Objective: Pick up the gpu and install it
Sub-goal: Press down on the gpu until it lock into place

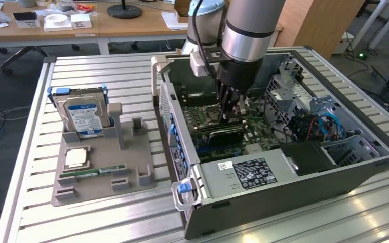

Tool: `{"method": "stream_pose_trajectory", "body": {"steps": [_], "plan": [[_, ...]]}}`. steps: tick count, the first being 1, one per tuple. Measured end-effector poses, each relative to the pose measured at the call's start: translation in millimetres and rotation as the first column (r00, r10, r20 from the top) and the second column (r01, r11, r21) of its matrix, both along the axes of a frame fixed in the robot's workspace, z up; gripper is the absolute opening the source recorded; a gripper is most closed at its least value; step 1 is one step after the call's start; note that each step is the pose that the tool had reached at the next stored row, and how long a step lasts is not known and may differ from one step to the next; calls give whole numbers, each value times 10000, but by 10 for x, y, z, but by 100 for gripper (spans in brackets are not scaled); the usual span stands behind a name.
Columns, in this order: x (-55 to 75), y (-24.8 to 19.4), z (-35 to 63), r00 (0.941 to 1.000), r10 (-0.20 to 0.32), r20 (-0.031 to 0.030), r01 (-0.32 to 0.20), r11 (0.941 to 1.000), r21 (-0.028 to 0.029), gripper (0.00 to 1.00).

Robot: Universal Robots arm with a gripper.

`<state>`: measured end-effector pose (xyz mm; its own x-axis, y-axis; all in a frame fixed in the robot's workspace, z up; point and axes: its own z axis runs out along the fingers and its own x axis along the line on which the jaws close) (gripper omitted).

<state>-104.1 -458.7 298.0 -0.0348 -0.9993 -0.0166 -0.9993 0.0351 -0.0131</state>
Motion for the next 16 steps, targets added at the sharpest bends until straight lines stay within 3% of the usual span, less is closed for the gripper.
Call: {"method": "stream_pose_trajectory", "body": {"steps": [7, 10, 16], "plan": [[-1, 37, -17, 10000, -1, 2, 1, 10000, 9, 11], [-4, 80, -54, 10000, 0, 1, 0, 10000, 9, 11], [-5, 82, -150, 10000, 0, 0, 0, 10000, 7, 11]]}}
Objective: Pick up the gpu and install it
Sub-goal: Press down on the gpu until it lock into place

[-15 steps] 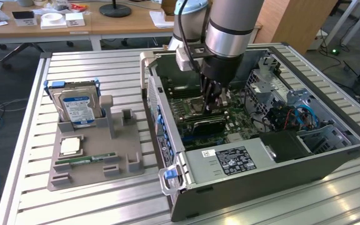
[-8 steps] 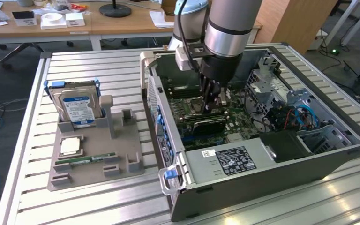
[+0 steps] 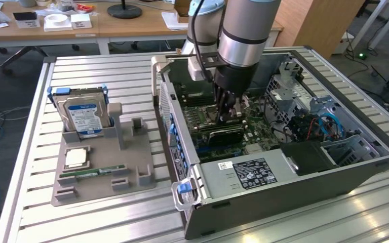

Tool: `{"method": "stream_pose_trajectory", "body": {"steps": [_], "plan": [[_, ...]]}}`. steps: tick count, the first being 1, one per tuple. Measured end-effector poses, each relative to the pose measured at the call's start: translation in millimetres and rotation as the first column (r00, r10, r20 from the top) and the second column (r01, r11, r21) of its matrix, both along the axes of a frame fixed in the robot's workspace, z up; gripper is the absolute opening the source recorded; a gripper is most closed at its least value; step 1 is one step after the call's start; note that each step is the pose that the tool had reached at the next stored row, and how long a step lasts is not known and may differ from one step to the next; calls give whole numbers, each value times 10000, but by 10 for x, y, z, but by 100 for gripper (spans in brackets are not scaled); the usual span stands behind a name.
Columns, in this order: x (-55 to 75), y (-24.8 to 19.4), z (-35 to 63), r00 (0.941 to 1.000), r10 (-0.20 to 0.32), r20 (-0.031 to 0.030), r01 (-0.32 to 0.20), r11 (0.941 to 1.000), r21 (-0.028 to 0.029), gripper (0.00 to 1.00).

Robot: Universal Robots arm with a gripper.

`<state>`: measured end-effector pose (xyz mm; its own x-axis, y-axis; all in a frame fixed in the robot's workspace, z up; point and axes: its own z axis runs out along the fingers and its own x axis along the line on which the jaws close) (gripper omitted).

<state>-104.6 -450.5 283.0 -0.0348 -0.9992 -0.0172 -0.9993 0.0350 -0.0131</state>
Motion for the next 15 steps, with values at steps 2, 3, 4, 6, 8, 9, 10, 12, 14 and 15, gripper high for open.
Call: {"method": "stream_pose_trajectory", "body": {"steps": [2, 3, 4, 6, 8, 9, 10, 12, 14, 15], "plan": [[0, 0, -1, 10000, -1, 0, 1, 10000, -1, 11], [0, 0, -1, 10000, 0, 0, 0, 10000, -2, 11], [0, 0, -1, 10000, -1, -1, 1, 10000, -2, 11], [0, 0, -14, 10000, -1, 2, 1, 10000, 3, 11], [0, 0, -39, 10000, 0, 1, 0, 10000, 1, 11], [0, 0, -51, 10000, -1, 0, 1, 10000, 0, 11], [0, 0, -62, 10000, 0, 1, 0, 10000, -1, 11], [0, 0, -76, 10000, -1, 0, 1, 10000, -1, 11], [0, 0, -76, 10000, 0, -1, 0, 10000, -2, 11], [0, 0, -76, 10000, 0, 0, 0, 10000, -2, 11]]}}
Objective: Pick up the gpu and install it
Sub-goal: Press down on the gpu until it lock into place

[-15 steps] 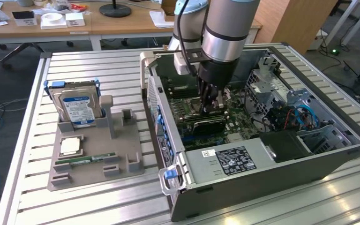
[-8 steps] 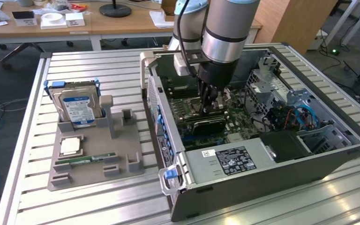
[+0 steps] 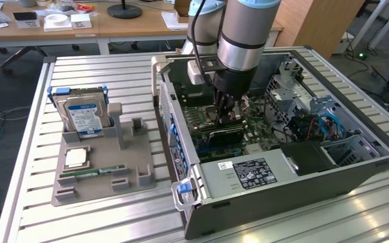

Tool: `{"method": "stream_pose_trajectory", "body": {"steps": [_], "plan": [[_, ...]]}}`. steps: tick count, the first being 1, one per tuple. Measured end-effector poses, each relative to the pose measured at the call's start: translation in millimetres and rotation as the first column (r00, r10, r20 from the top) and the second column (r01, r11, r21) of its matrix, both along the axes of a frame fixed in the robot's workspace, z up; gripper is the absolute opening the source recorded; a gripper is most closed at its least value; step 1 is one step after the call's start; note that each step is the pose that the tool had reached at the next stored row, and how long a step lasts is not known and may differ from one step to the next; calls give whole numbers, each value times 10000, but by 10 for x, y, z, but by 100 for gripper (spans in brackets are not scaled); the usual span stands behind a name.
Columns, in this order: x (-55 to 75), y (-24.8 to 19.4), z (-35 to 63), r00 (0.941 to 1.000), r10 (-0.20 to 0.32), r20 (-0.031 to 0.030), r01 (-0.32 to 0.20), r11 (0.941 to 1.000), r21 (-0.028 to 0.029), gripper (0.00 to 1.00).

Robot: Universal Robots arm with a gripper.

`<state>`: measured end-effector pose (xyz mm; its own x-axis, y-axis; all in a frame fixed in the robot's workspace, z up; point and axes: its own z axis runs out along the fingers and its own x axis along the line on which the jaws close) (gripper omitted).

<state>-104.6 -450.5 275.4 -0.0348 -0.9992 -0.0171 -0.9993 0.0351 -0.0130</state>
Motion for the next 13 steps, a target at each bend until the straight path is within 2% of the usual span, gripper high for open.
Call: {"method": "stream_pose_trajectory", "body": {"steps": [13], "plan": [[28, 0, -65, 10000, 0, 0, 0, 10000, 0, 11]]}}
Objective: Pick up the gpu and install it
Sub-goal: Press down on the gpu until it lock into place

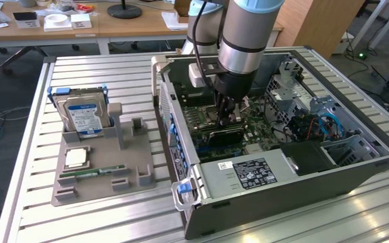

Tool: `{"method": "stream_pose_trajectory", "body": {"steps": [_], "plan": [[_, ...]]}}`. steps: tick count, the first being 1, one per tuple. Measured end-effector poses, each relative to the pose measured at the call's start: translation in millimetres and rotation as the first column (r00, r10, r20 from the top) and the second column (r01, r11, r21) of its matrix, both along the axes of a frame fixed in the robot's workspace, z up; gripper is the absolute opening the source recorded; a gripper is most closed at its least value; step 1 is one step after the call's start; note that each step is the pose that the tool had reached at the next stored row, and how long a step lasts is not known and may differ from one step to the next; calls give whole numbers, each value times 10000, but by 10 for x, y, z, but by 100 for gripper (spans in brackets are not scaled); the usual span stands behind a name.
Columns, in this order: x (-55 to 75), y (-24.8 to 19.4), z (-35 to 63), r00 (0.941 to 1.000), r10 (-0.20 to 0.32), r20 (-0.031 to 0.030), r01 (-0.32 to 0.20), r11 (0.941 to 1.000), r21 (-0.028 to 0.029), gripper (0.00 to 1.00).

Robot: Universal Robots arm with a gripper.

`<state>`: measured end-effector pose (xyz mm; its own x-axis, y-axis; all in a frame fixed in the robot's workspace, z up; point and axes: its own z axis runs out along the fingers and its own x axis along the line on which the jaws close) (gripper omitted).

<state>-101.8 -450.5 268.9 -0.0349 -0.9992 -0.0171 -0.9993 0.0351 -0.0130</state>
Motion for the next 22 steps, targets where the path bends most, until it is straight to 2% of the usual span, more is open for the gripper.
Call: {"method": "stream_pose_trajectory", "body": {"steps": [22], "plan": [[-13, 0, -53, 10000, 1, 0, -1, 10000, 1, 11]]}}
